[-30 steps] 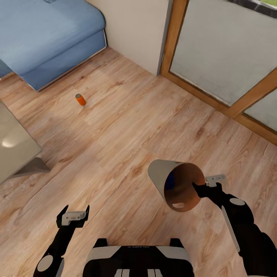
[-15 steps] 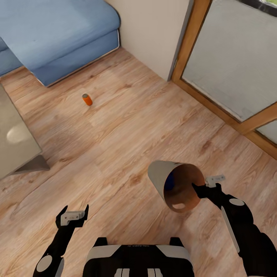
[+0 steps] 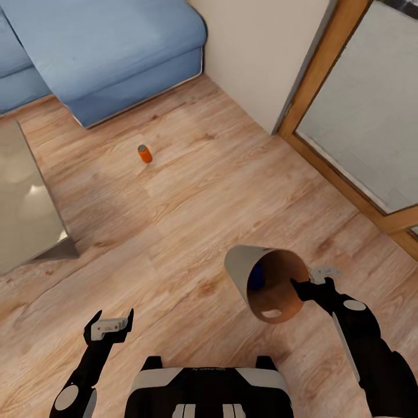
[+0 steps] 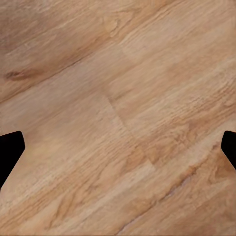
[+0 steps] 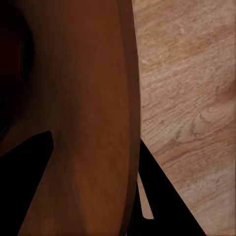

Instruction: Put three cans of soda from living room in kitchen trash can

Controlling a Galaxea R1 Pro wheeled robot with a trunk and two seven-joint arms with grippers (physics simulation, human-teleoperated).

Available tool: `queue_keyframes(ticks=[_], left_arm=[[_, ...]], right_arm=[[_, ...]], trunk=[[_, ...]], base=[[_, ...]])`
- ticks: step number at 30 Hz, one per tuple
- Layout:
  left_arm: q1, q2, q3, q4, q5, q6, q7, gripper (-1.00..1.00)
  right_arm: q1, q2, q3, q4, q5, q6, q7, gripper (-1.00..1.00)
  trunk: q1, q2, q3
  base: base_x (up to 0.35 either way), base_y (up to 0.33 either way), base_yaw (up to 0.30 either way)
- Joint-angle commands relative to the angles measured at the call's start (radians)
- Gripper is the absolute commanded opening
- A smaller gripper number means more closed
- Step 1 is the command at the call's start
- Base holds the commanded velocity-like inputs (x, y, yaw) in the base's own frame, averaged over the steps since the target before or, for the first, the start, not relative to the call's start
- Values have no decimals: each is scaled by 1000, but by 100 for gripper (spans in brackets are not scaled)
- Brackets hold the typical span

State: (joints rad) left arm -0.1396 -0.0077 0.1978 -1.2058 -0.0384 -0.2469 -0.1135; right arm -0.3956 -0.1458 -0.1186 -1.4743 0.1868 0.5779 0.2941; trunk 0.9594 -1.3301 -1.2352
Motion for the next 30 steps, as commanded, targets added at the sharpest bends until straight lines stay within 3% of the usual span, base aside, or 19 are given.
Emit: queue_keyframes(ticks=[1, 30], left_arm=[[0, 0, 0, 0, 0, 0, 0, 100], [0, 0, -1, 0, -4, 0, 0, 100]], right_arm=[[0, 0, 4, 2, -13, 2, 0, -100], [0, 0, 11, 8, -12, 2, 0, -100]], trunk=[[0, 0, -1], [0, 0, -11]], base=[[313, -99, 208], [303, -154, 192]])
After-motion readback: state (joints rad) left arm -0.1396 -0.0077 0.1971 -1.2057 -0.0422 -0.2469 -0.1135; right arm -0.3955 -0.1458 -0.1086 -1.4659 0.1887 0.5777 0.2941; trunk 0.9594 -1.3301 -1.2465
